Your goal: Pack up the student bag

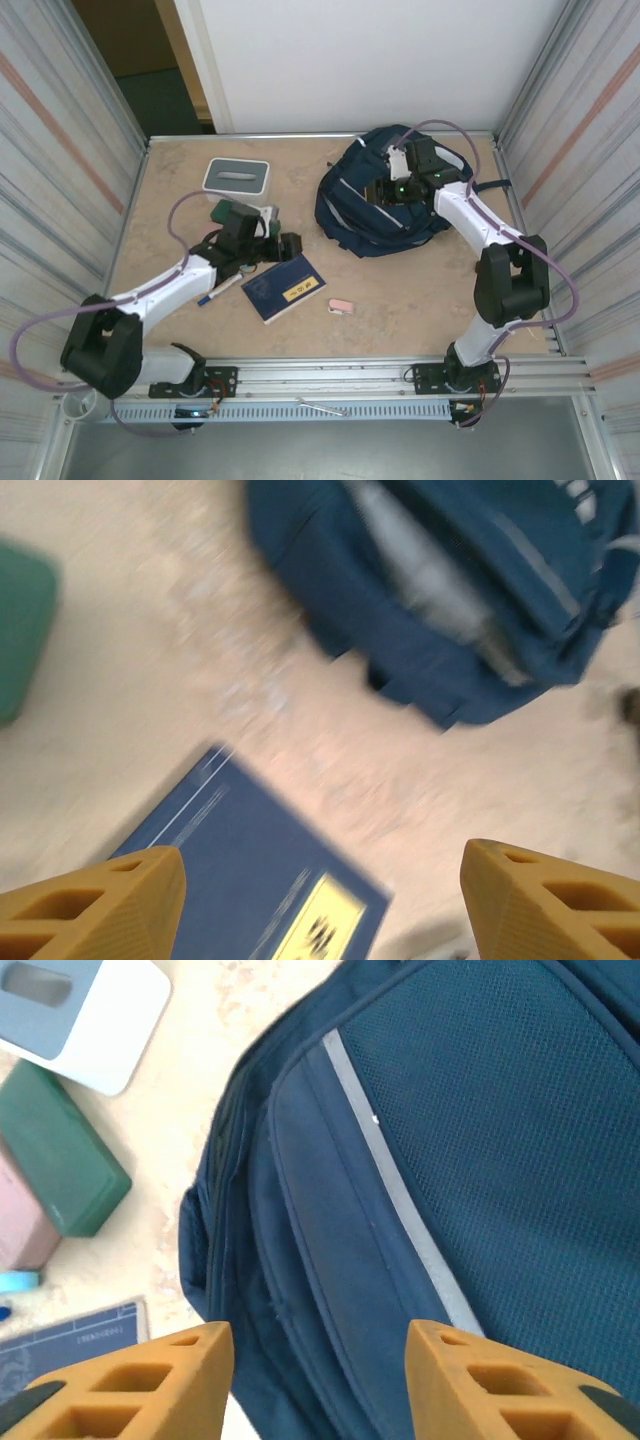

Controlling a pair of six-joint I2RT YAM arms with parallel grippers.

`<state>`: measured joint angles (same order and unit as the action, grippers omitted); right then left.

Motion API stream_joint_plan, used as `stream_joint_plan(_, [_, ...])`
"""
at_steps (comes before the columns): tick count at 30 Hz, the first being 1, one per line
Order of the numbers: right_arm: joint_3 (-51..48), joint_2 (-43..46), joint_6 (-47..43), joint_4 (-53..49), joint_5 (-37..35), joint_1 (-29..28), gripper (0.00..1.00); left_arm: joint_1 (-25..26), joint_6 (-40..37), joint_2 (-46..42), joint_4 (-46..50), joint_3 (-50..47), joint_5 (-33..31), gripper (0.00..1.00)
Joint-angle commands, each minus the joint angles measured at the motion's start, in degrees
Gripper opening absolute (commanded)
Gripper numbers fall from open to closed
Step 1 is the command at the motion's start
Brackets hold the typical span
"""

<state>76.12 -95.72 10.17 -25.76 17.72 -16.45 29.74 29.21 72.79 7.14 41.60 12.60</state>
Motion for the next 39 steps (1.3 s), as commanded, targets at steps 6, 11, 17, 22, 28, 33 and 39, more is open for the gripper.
stream_joint_plan(6, [-7.90, 11.63, 2.49, -1.77, -12.64, -12.20, 0.78, -2.43, -0.98, -10.13, 11.70, -9.22, -7.15, 0.73])
stream_joint_plan(11, [-10.52, 12.54, 6.16, -0.66, -10.19, -21.66, 0.85, -2.32, 0.90, -10.30, 11.15, -12.13, -2.90, 0.73])
stream_joint_plan(17, [-11.48, 8.49, 10.60, 1.73, -6.43, -29.77, 0.85, -1.78, 2.10, -10.48, 9.78, -15.13, -1.00, 0.72])
stream_joint_plan(22, [-9.86, 2.05, 13.45, 4.04, -0.81, -31.88, 0.77, -2.09, 2.80, -11.10, 9.39, -17.00, -0.82, 0.71])
stream_joint_plan(28, [-8.13, -4.82, 16.58, 7.42, 4.76, -32.50, 0.61, -2.48, 3.35, -11.45, 8.08, -18.23, 0.05, 0.69])
stream_joint_plan(33, [-6.00, -9.68, 16.41, 7.48, 5.21, -32.40, 0.54, -2.40, 3.00, -11.10, 8.66, -17.88, 2.06, 0.67])
stream_joint_plan(39, [-5.44, -12.27, 15.71, 6.45, 3.62, -30.09, 0.50, -2.12, 2.98, -9.77, 7.41, -17.98, 4.35, 0.66])
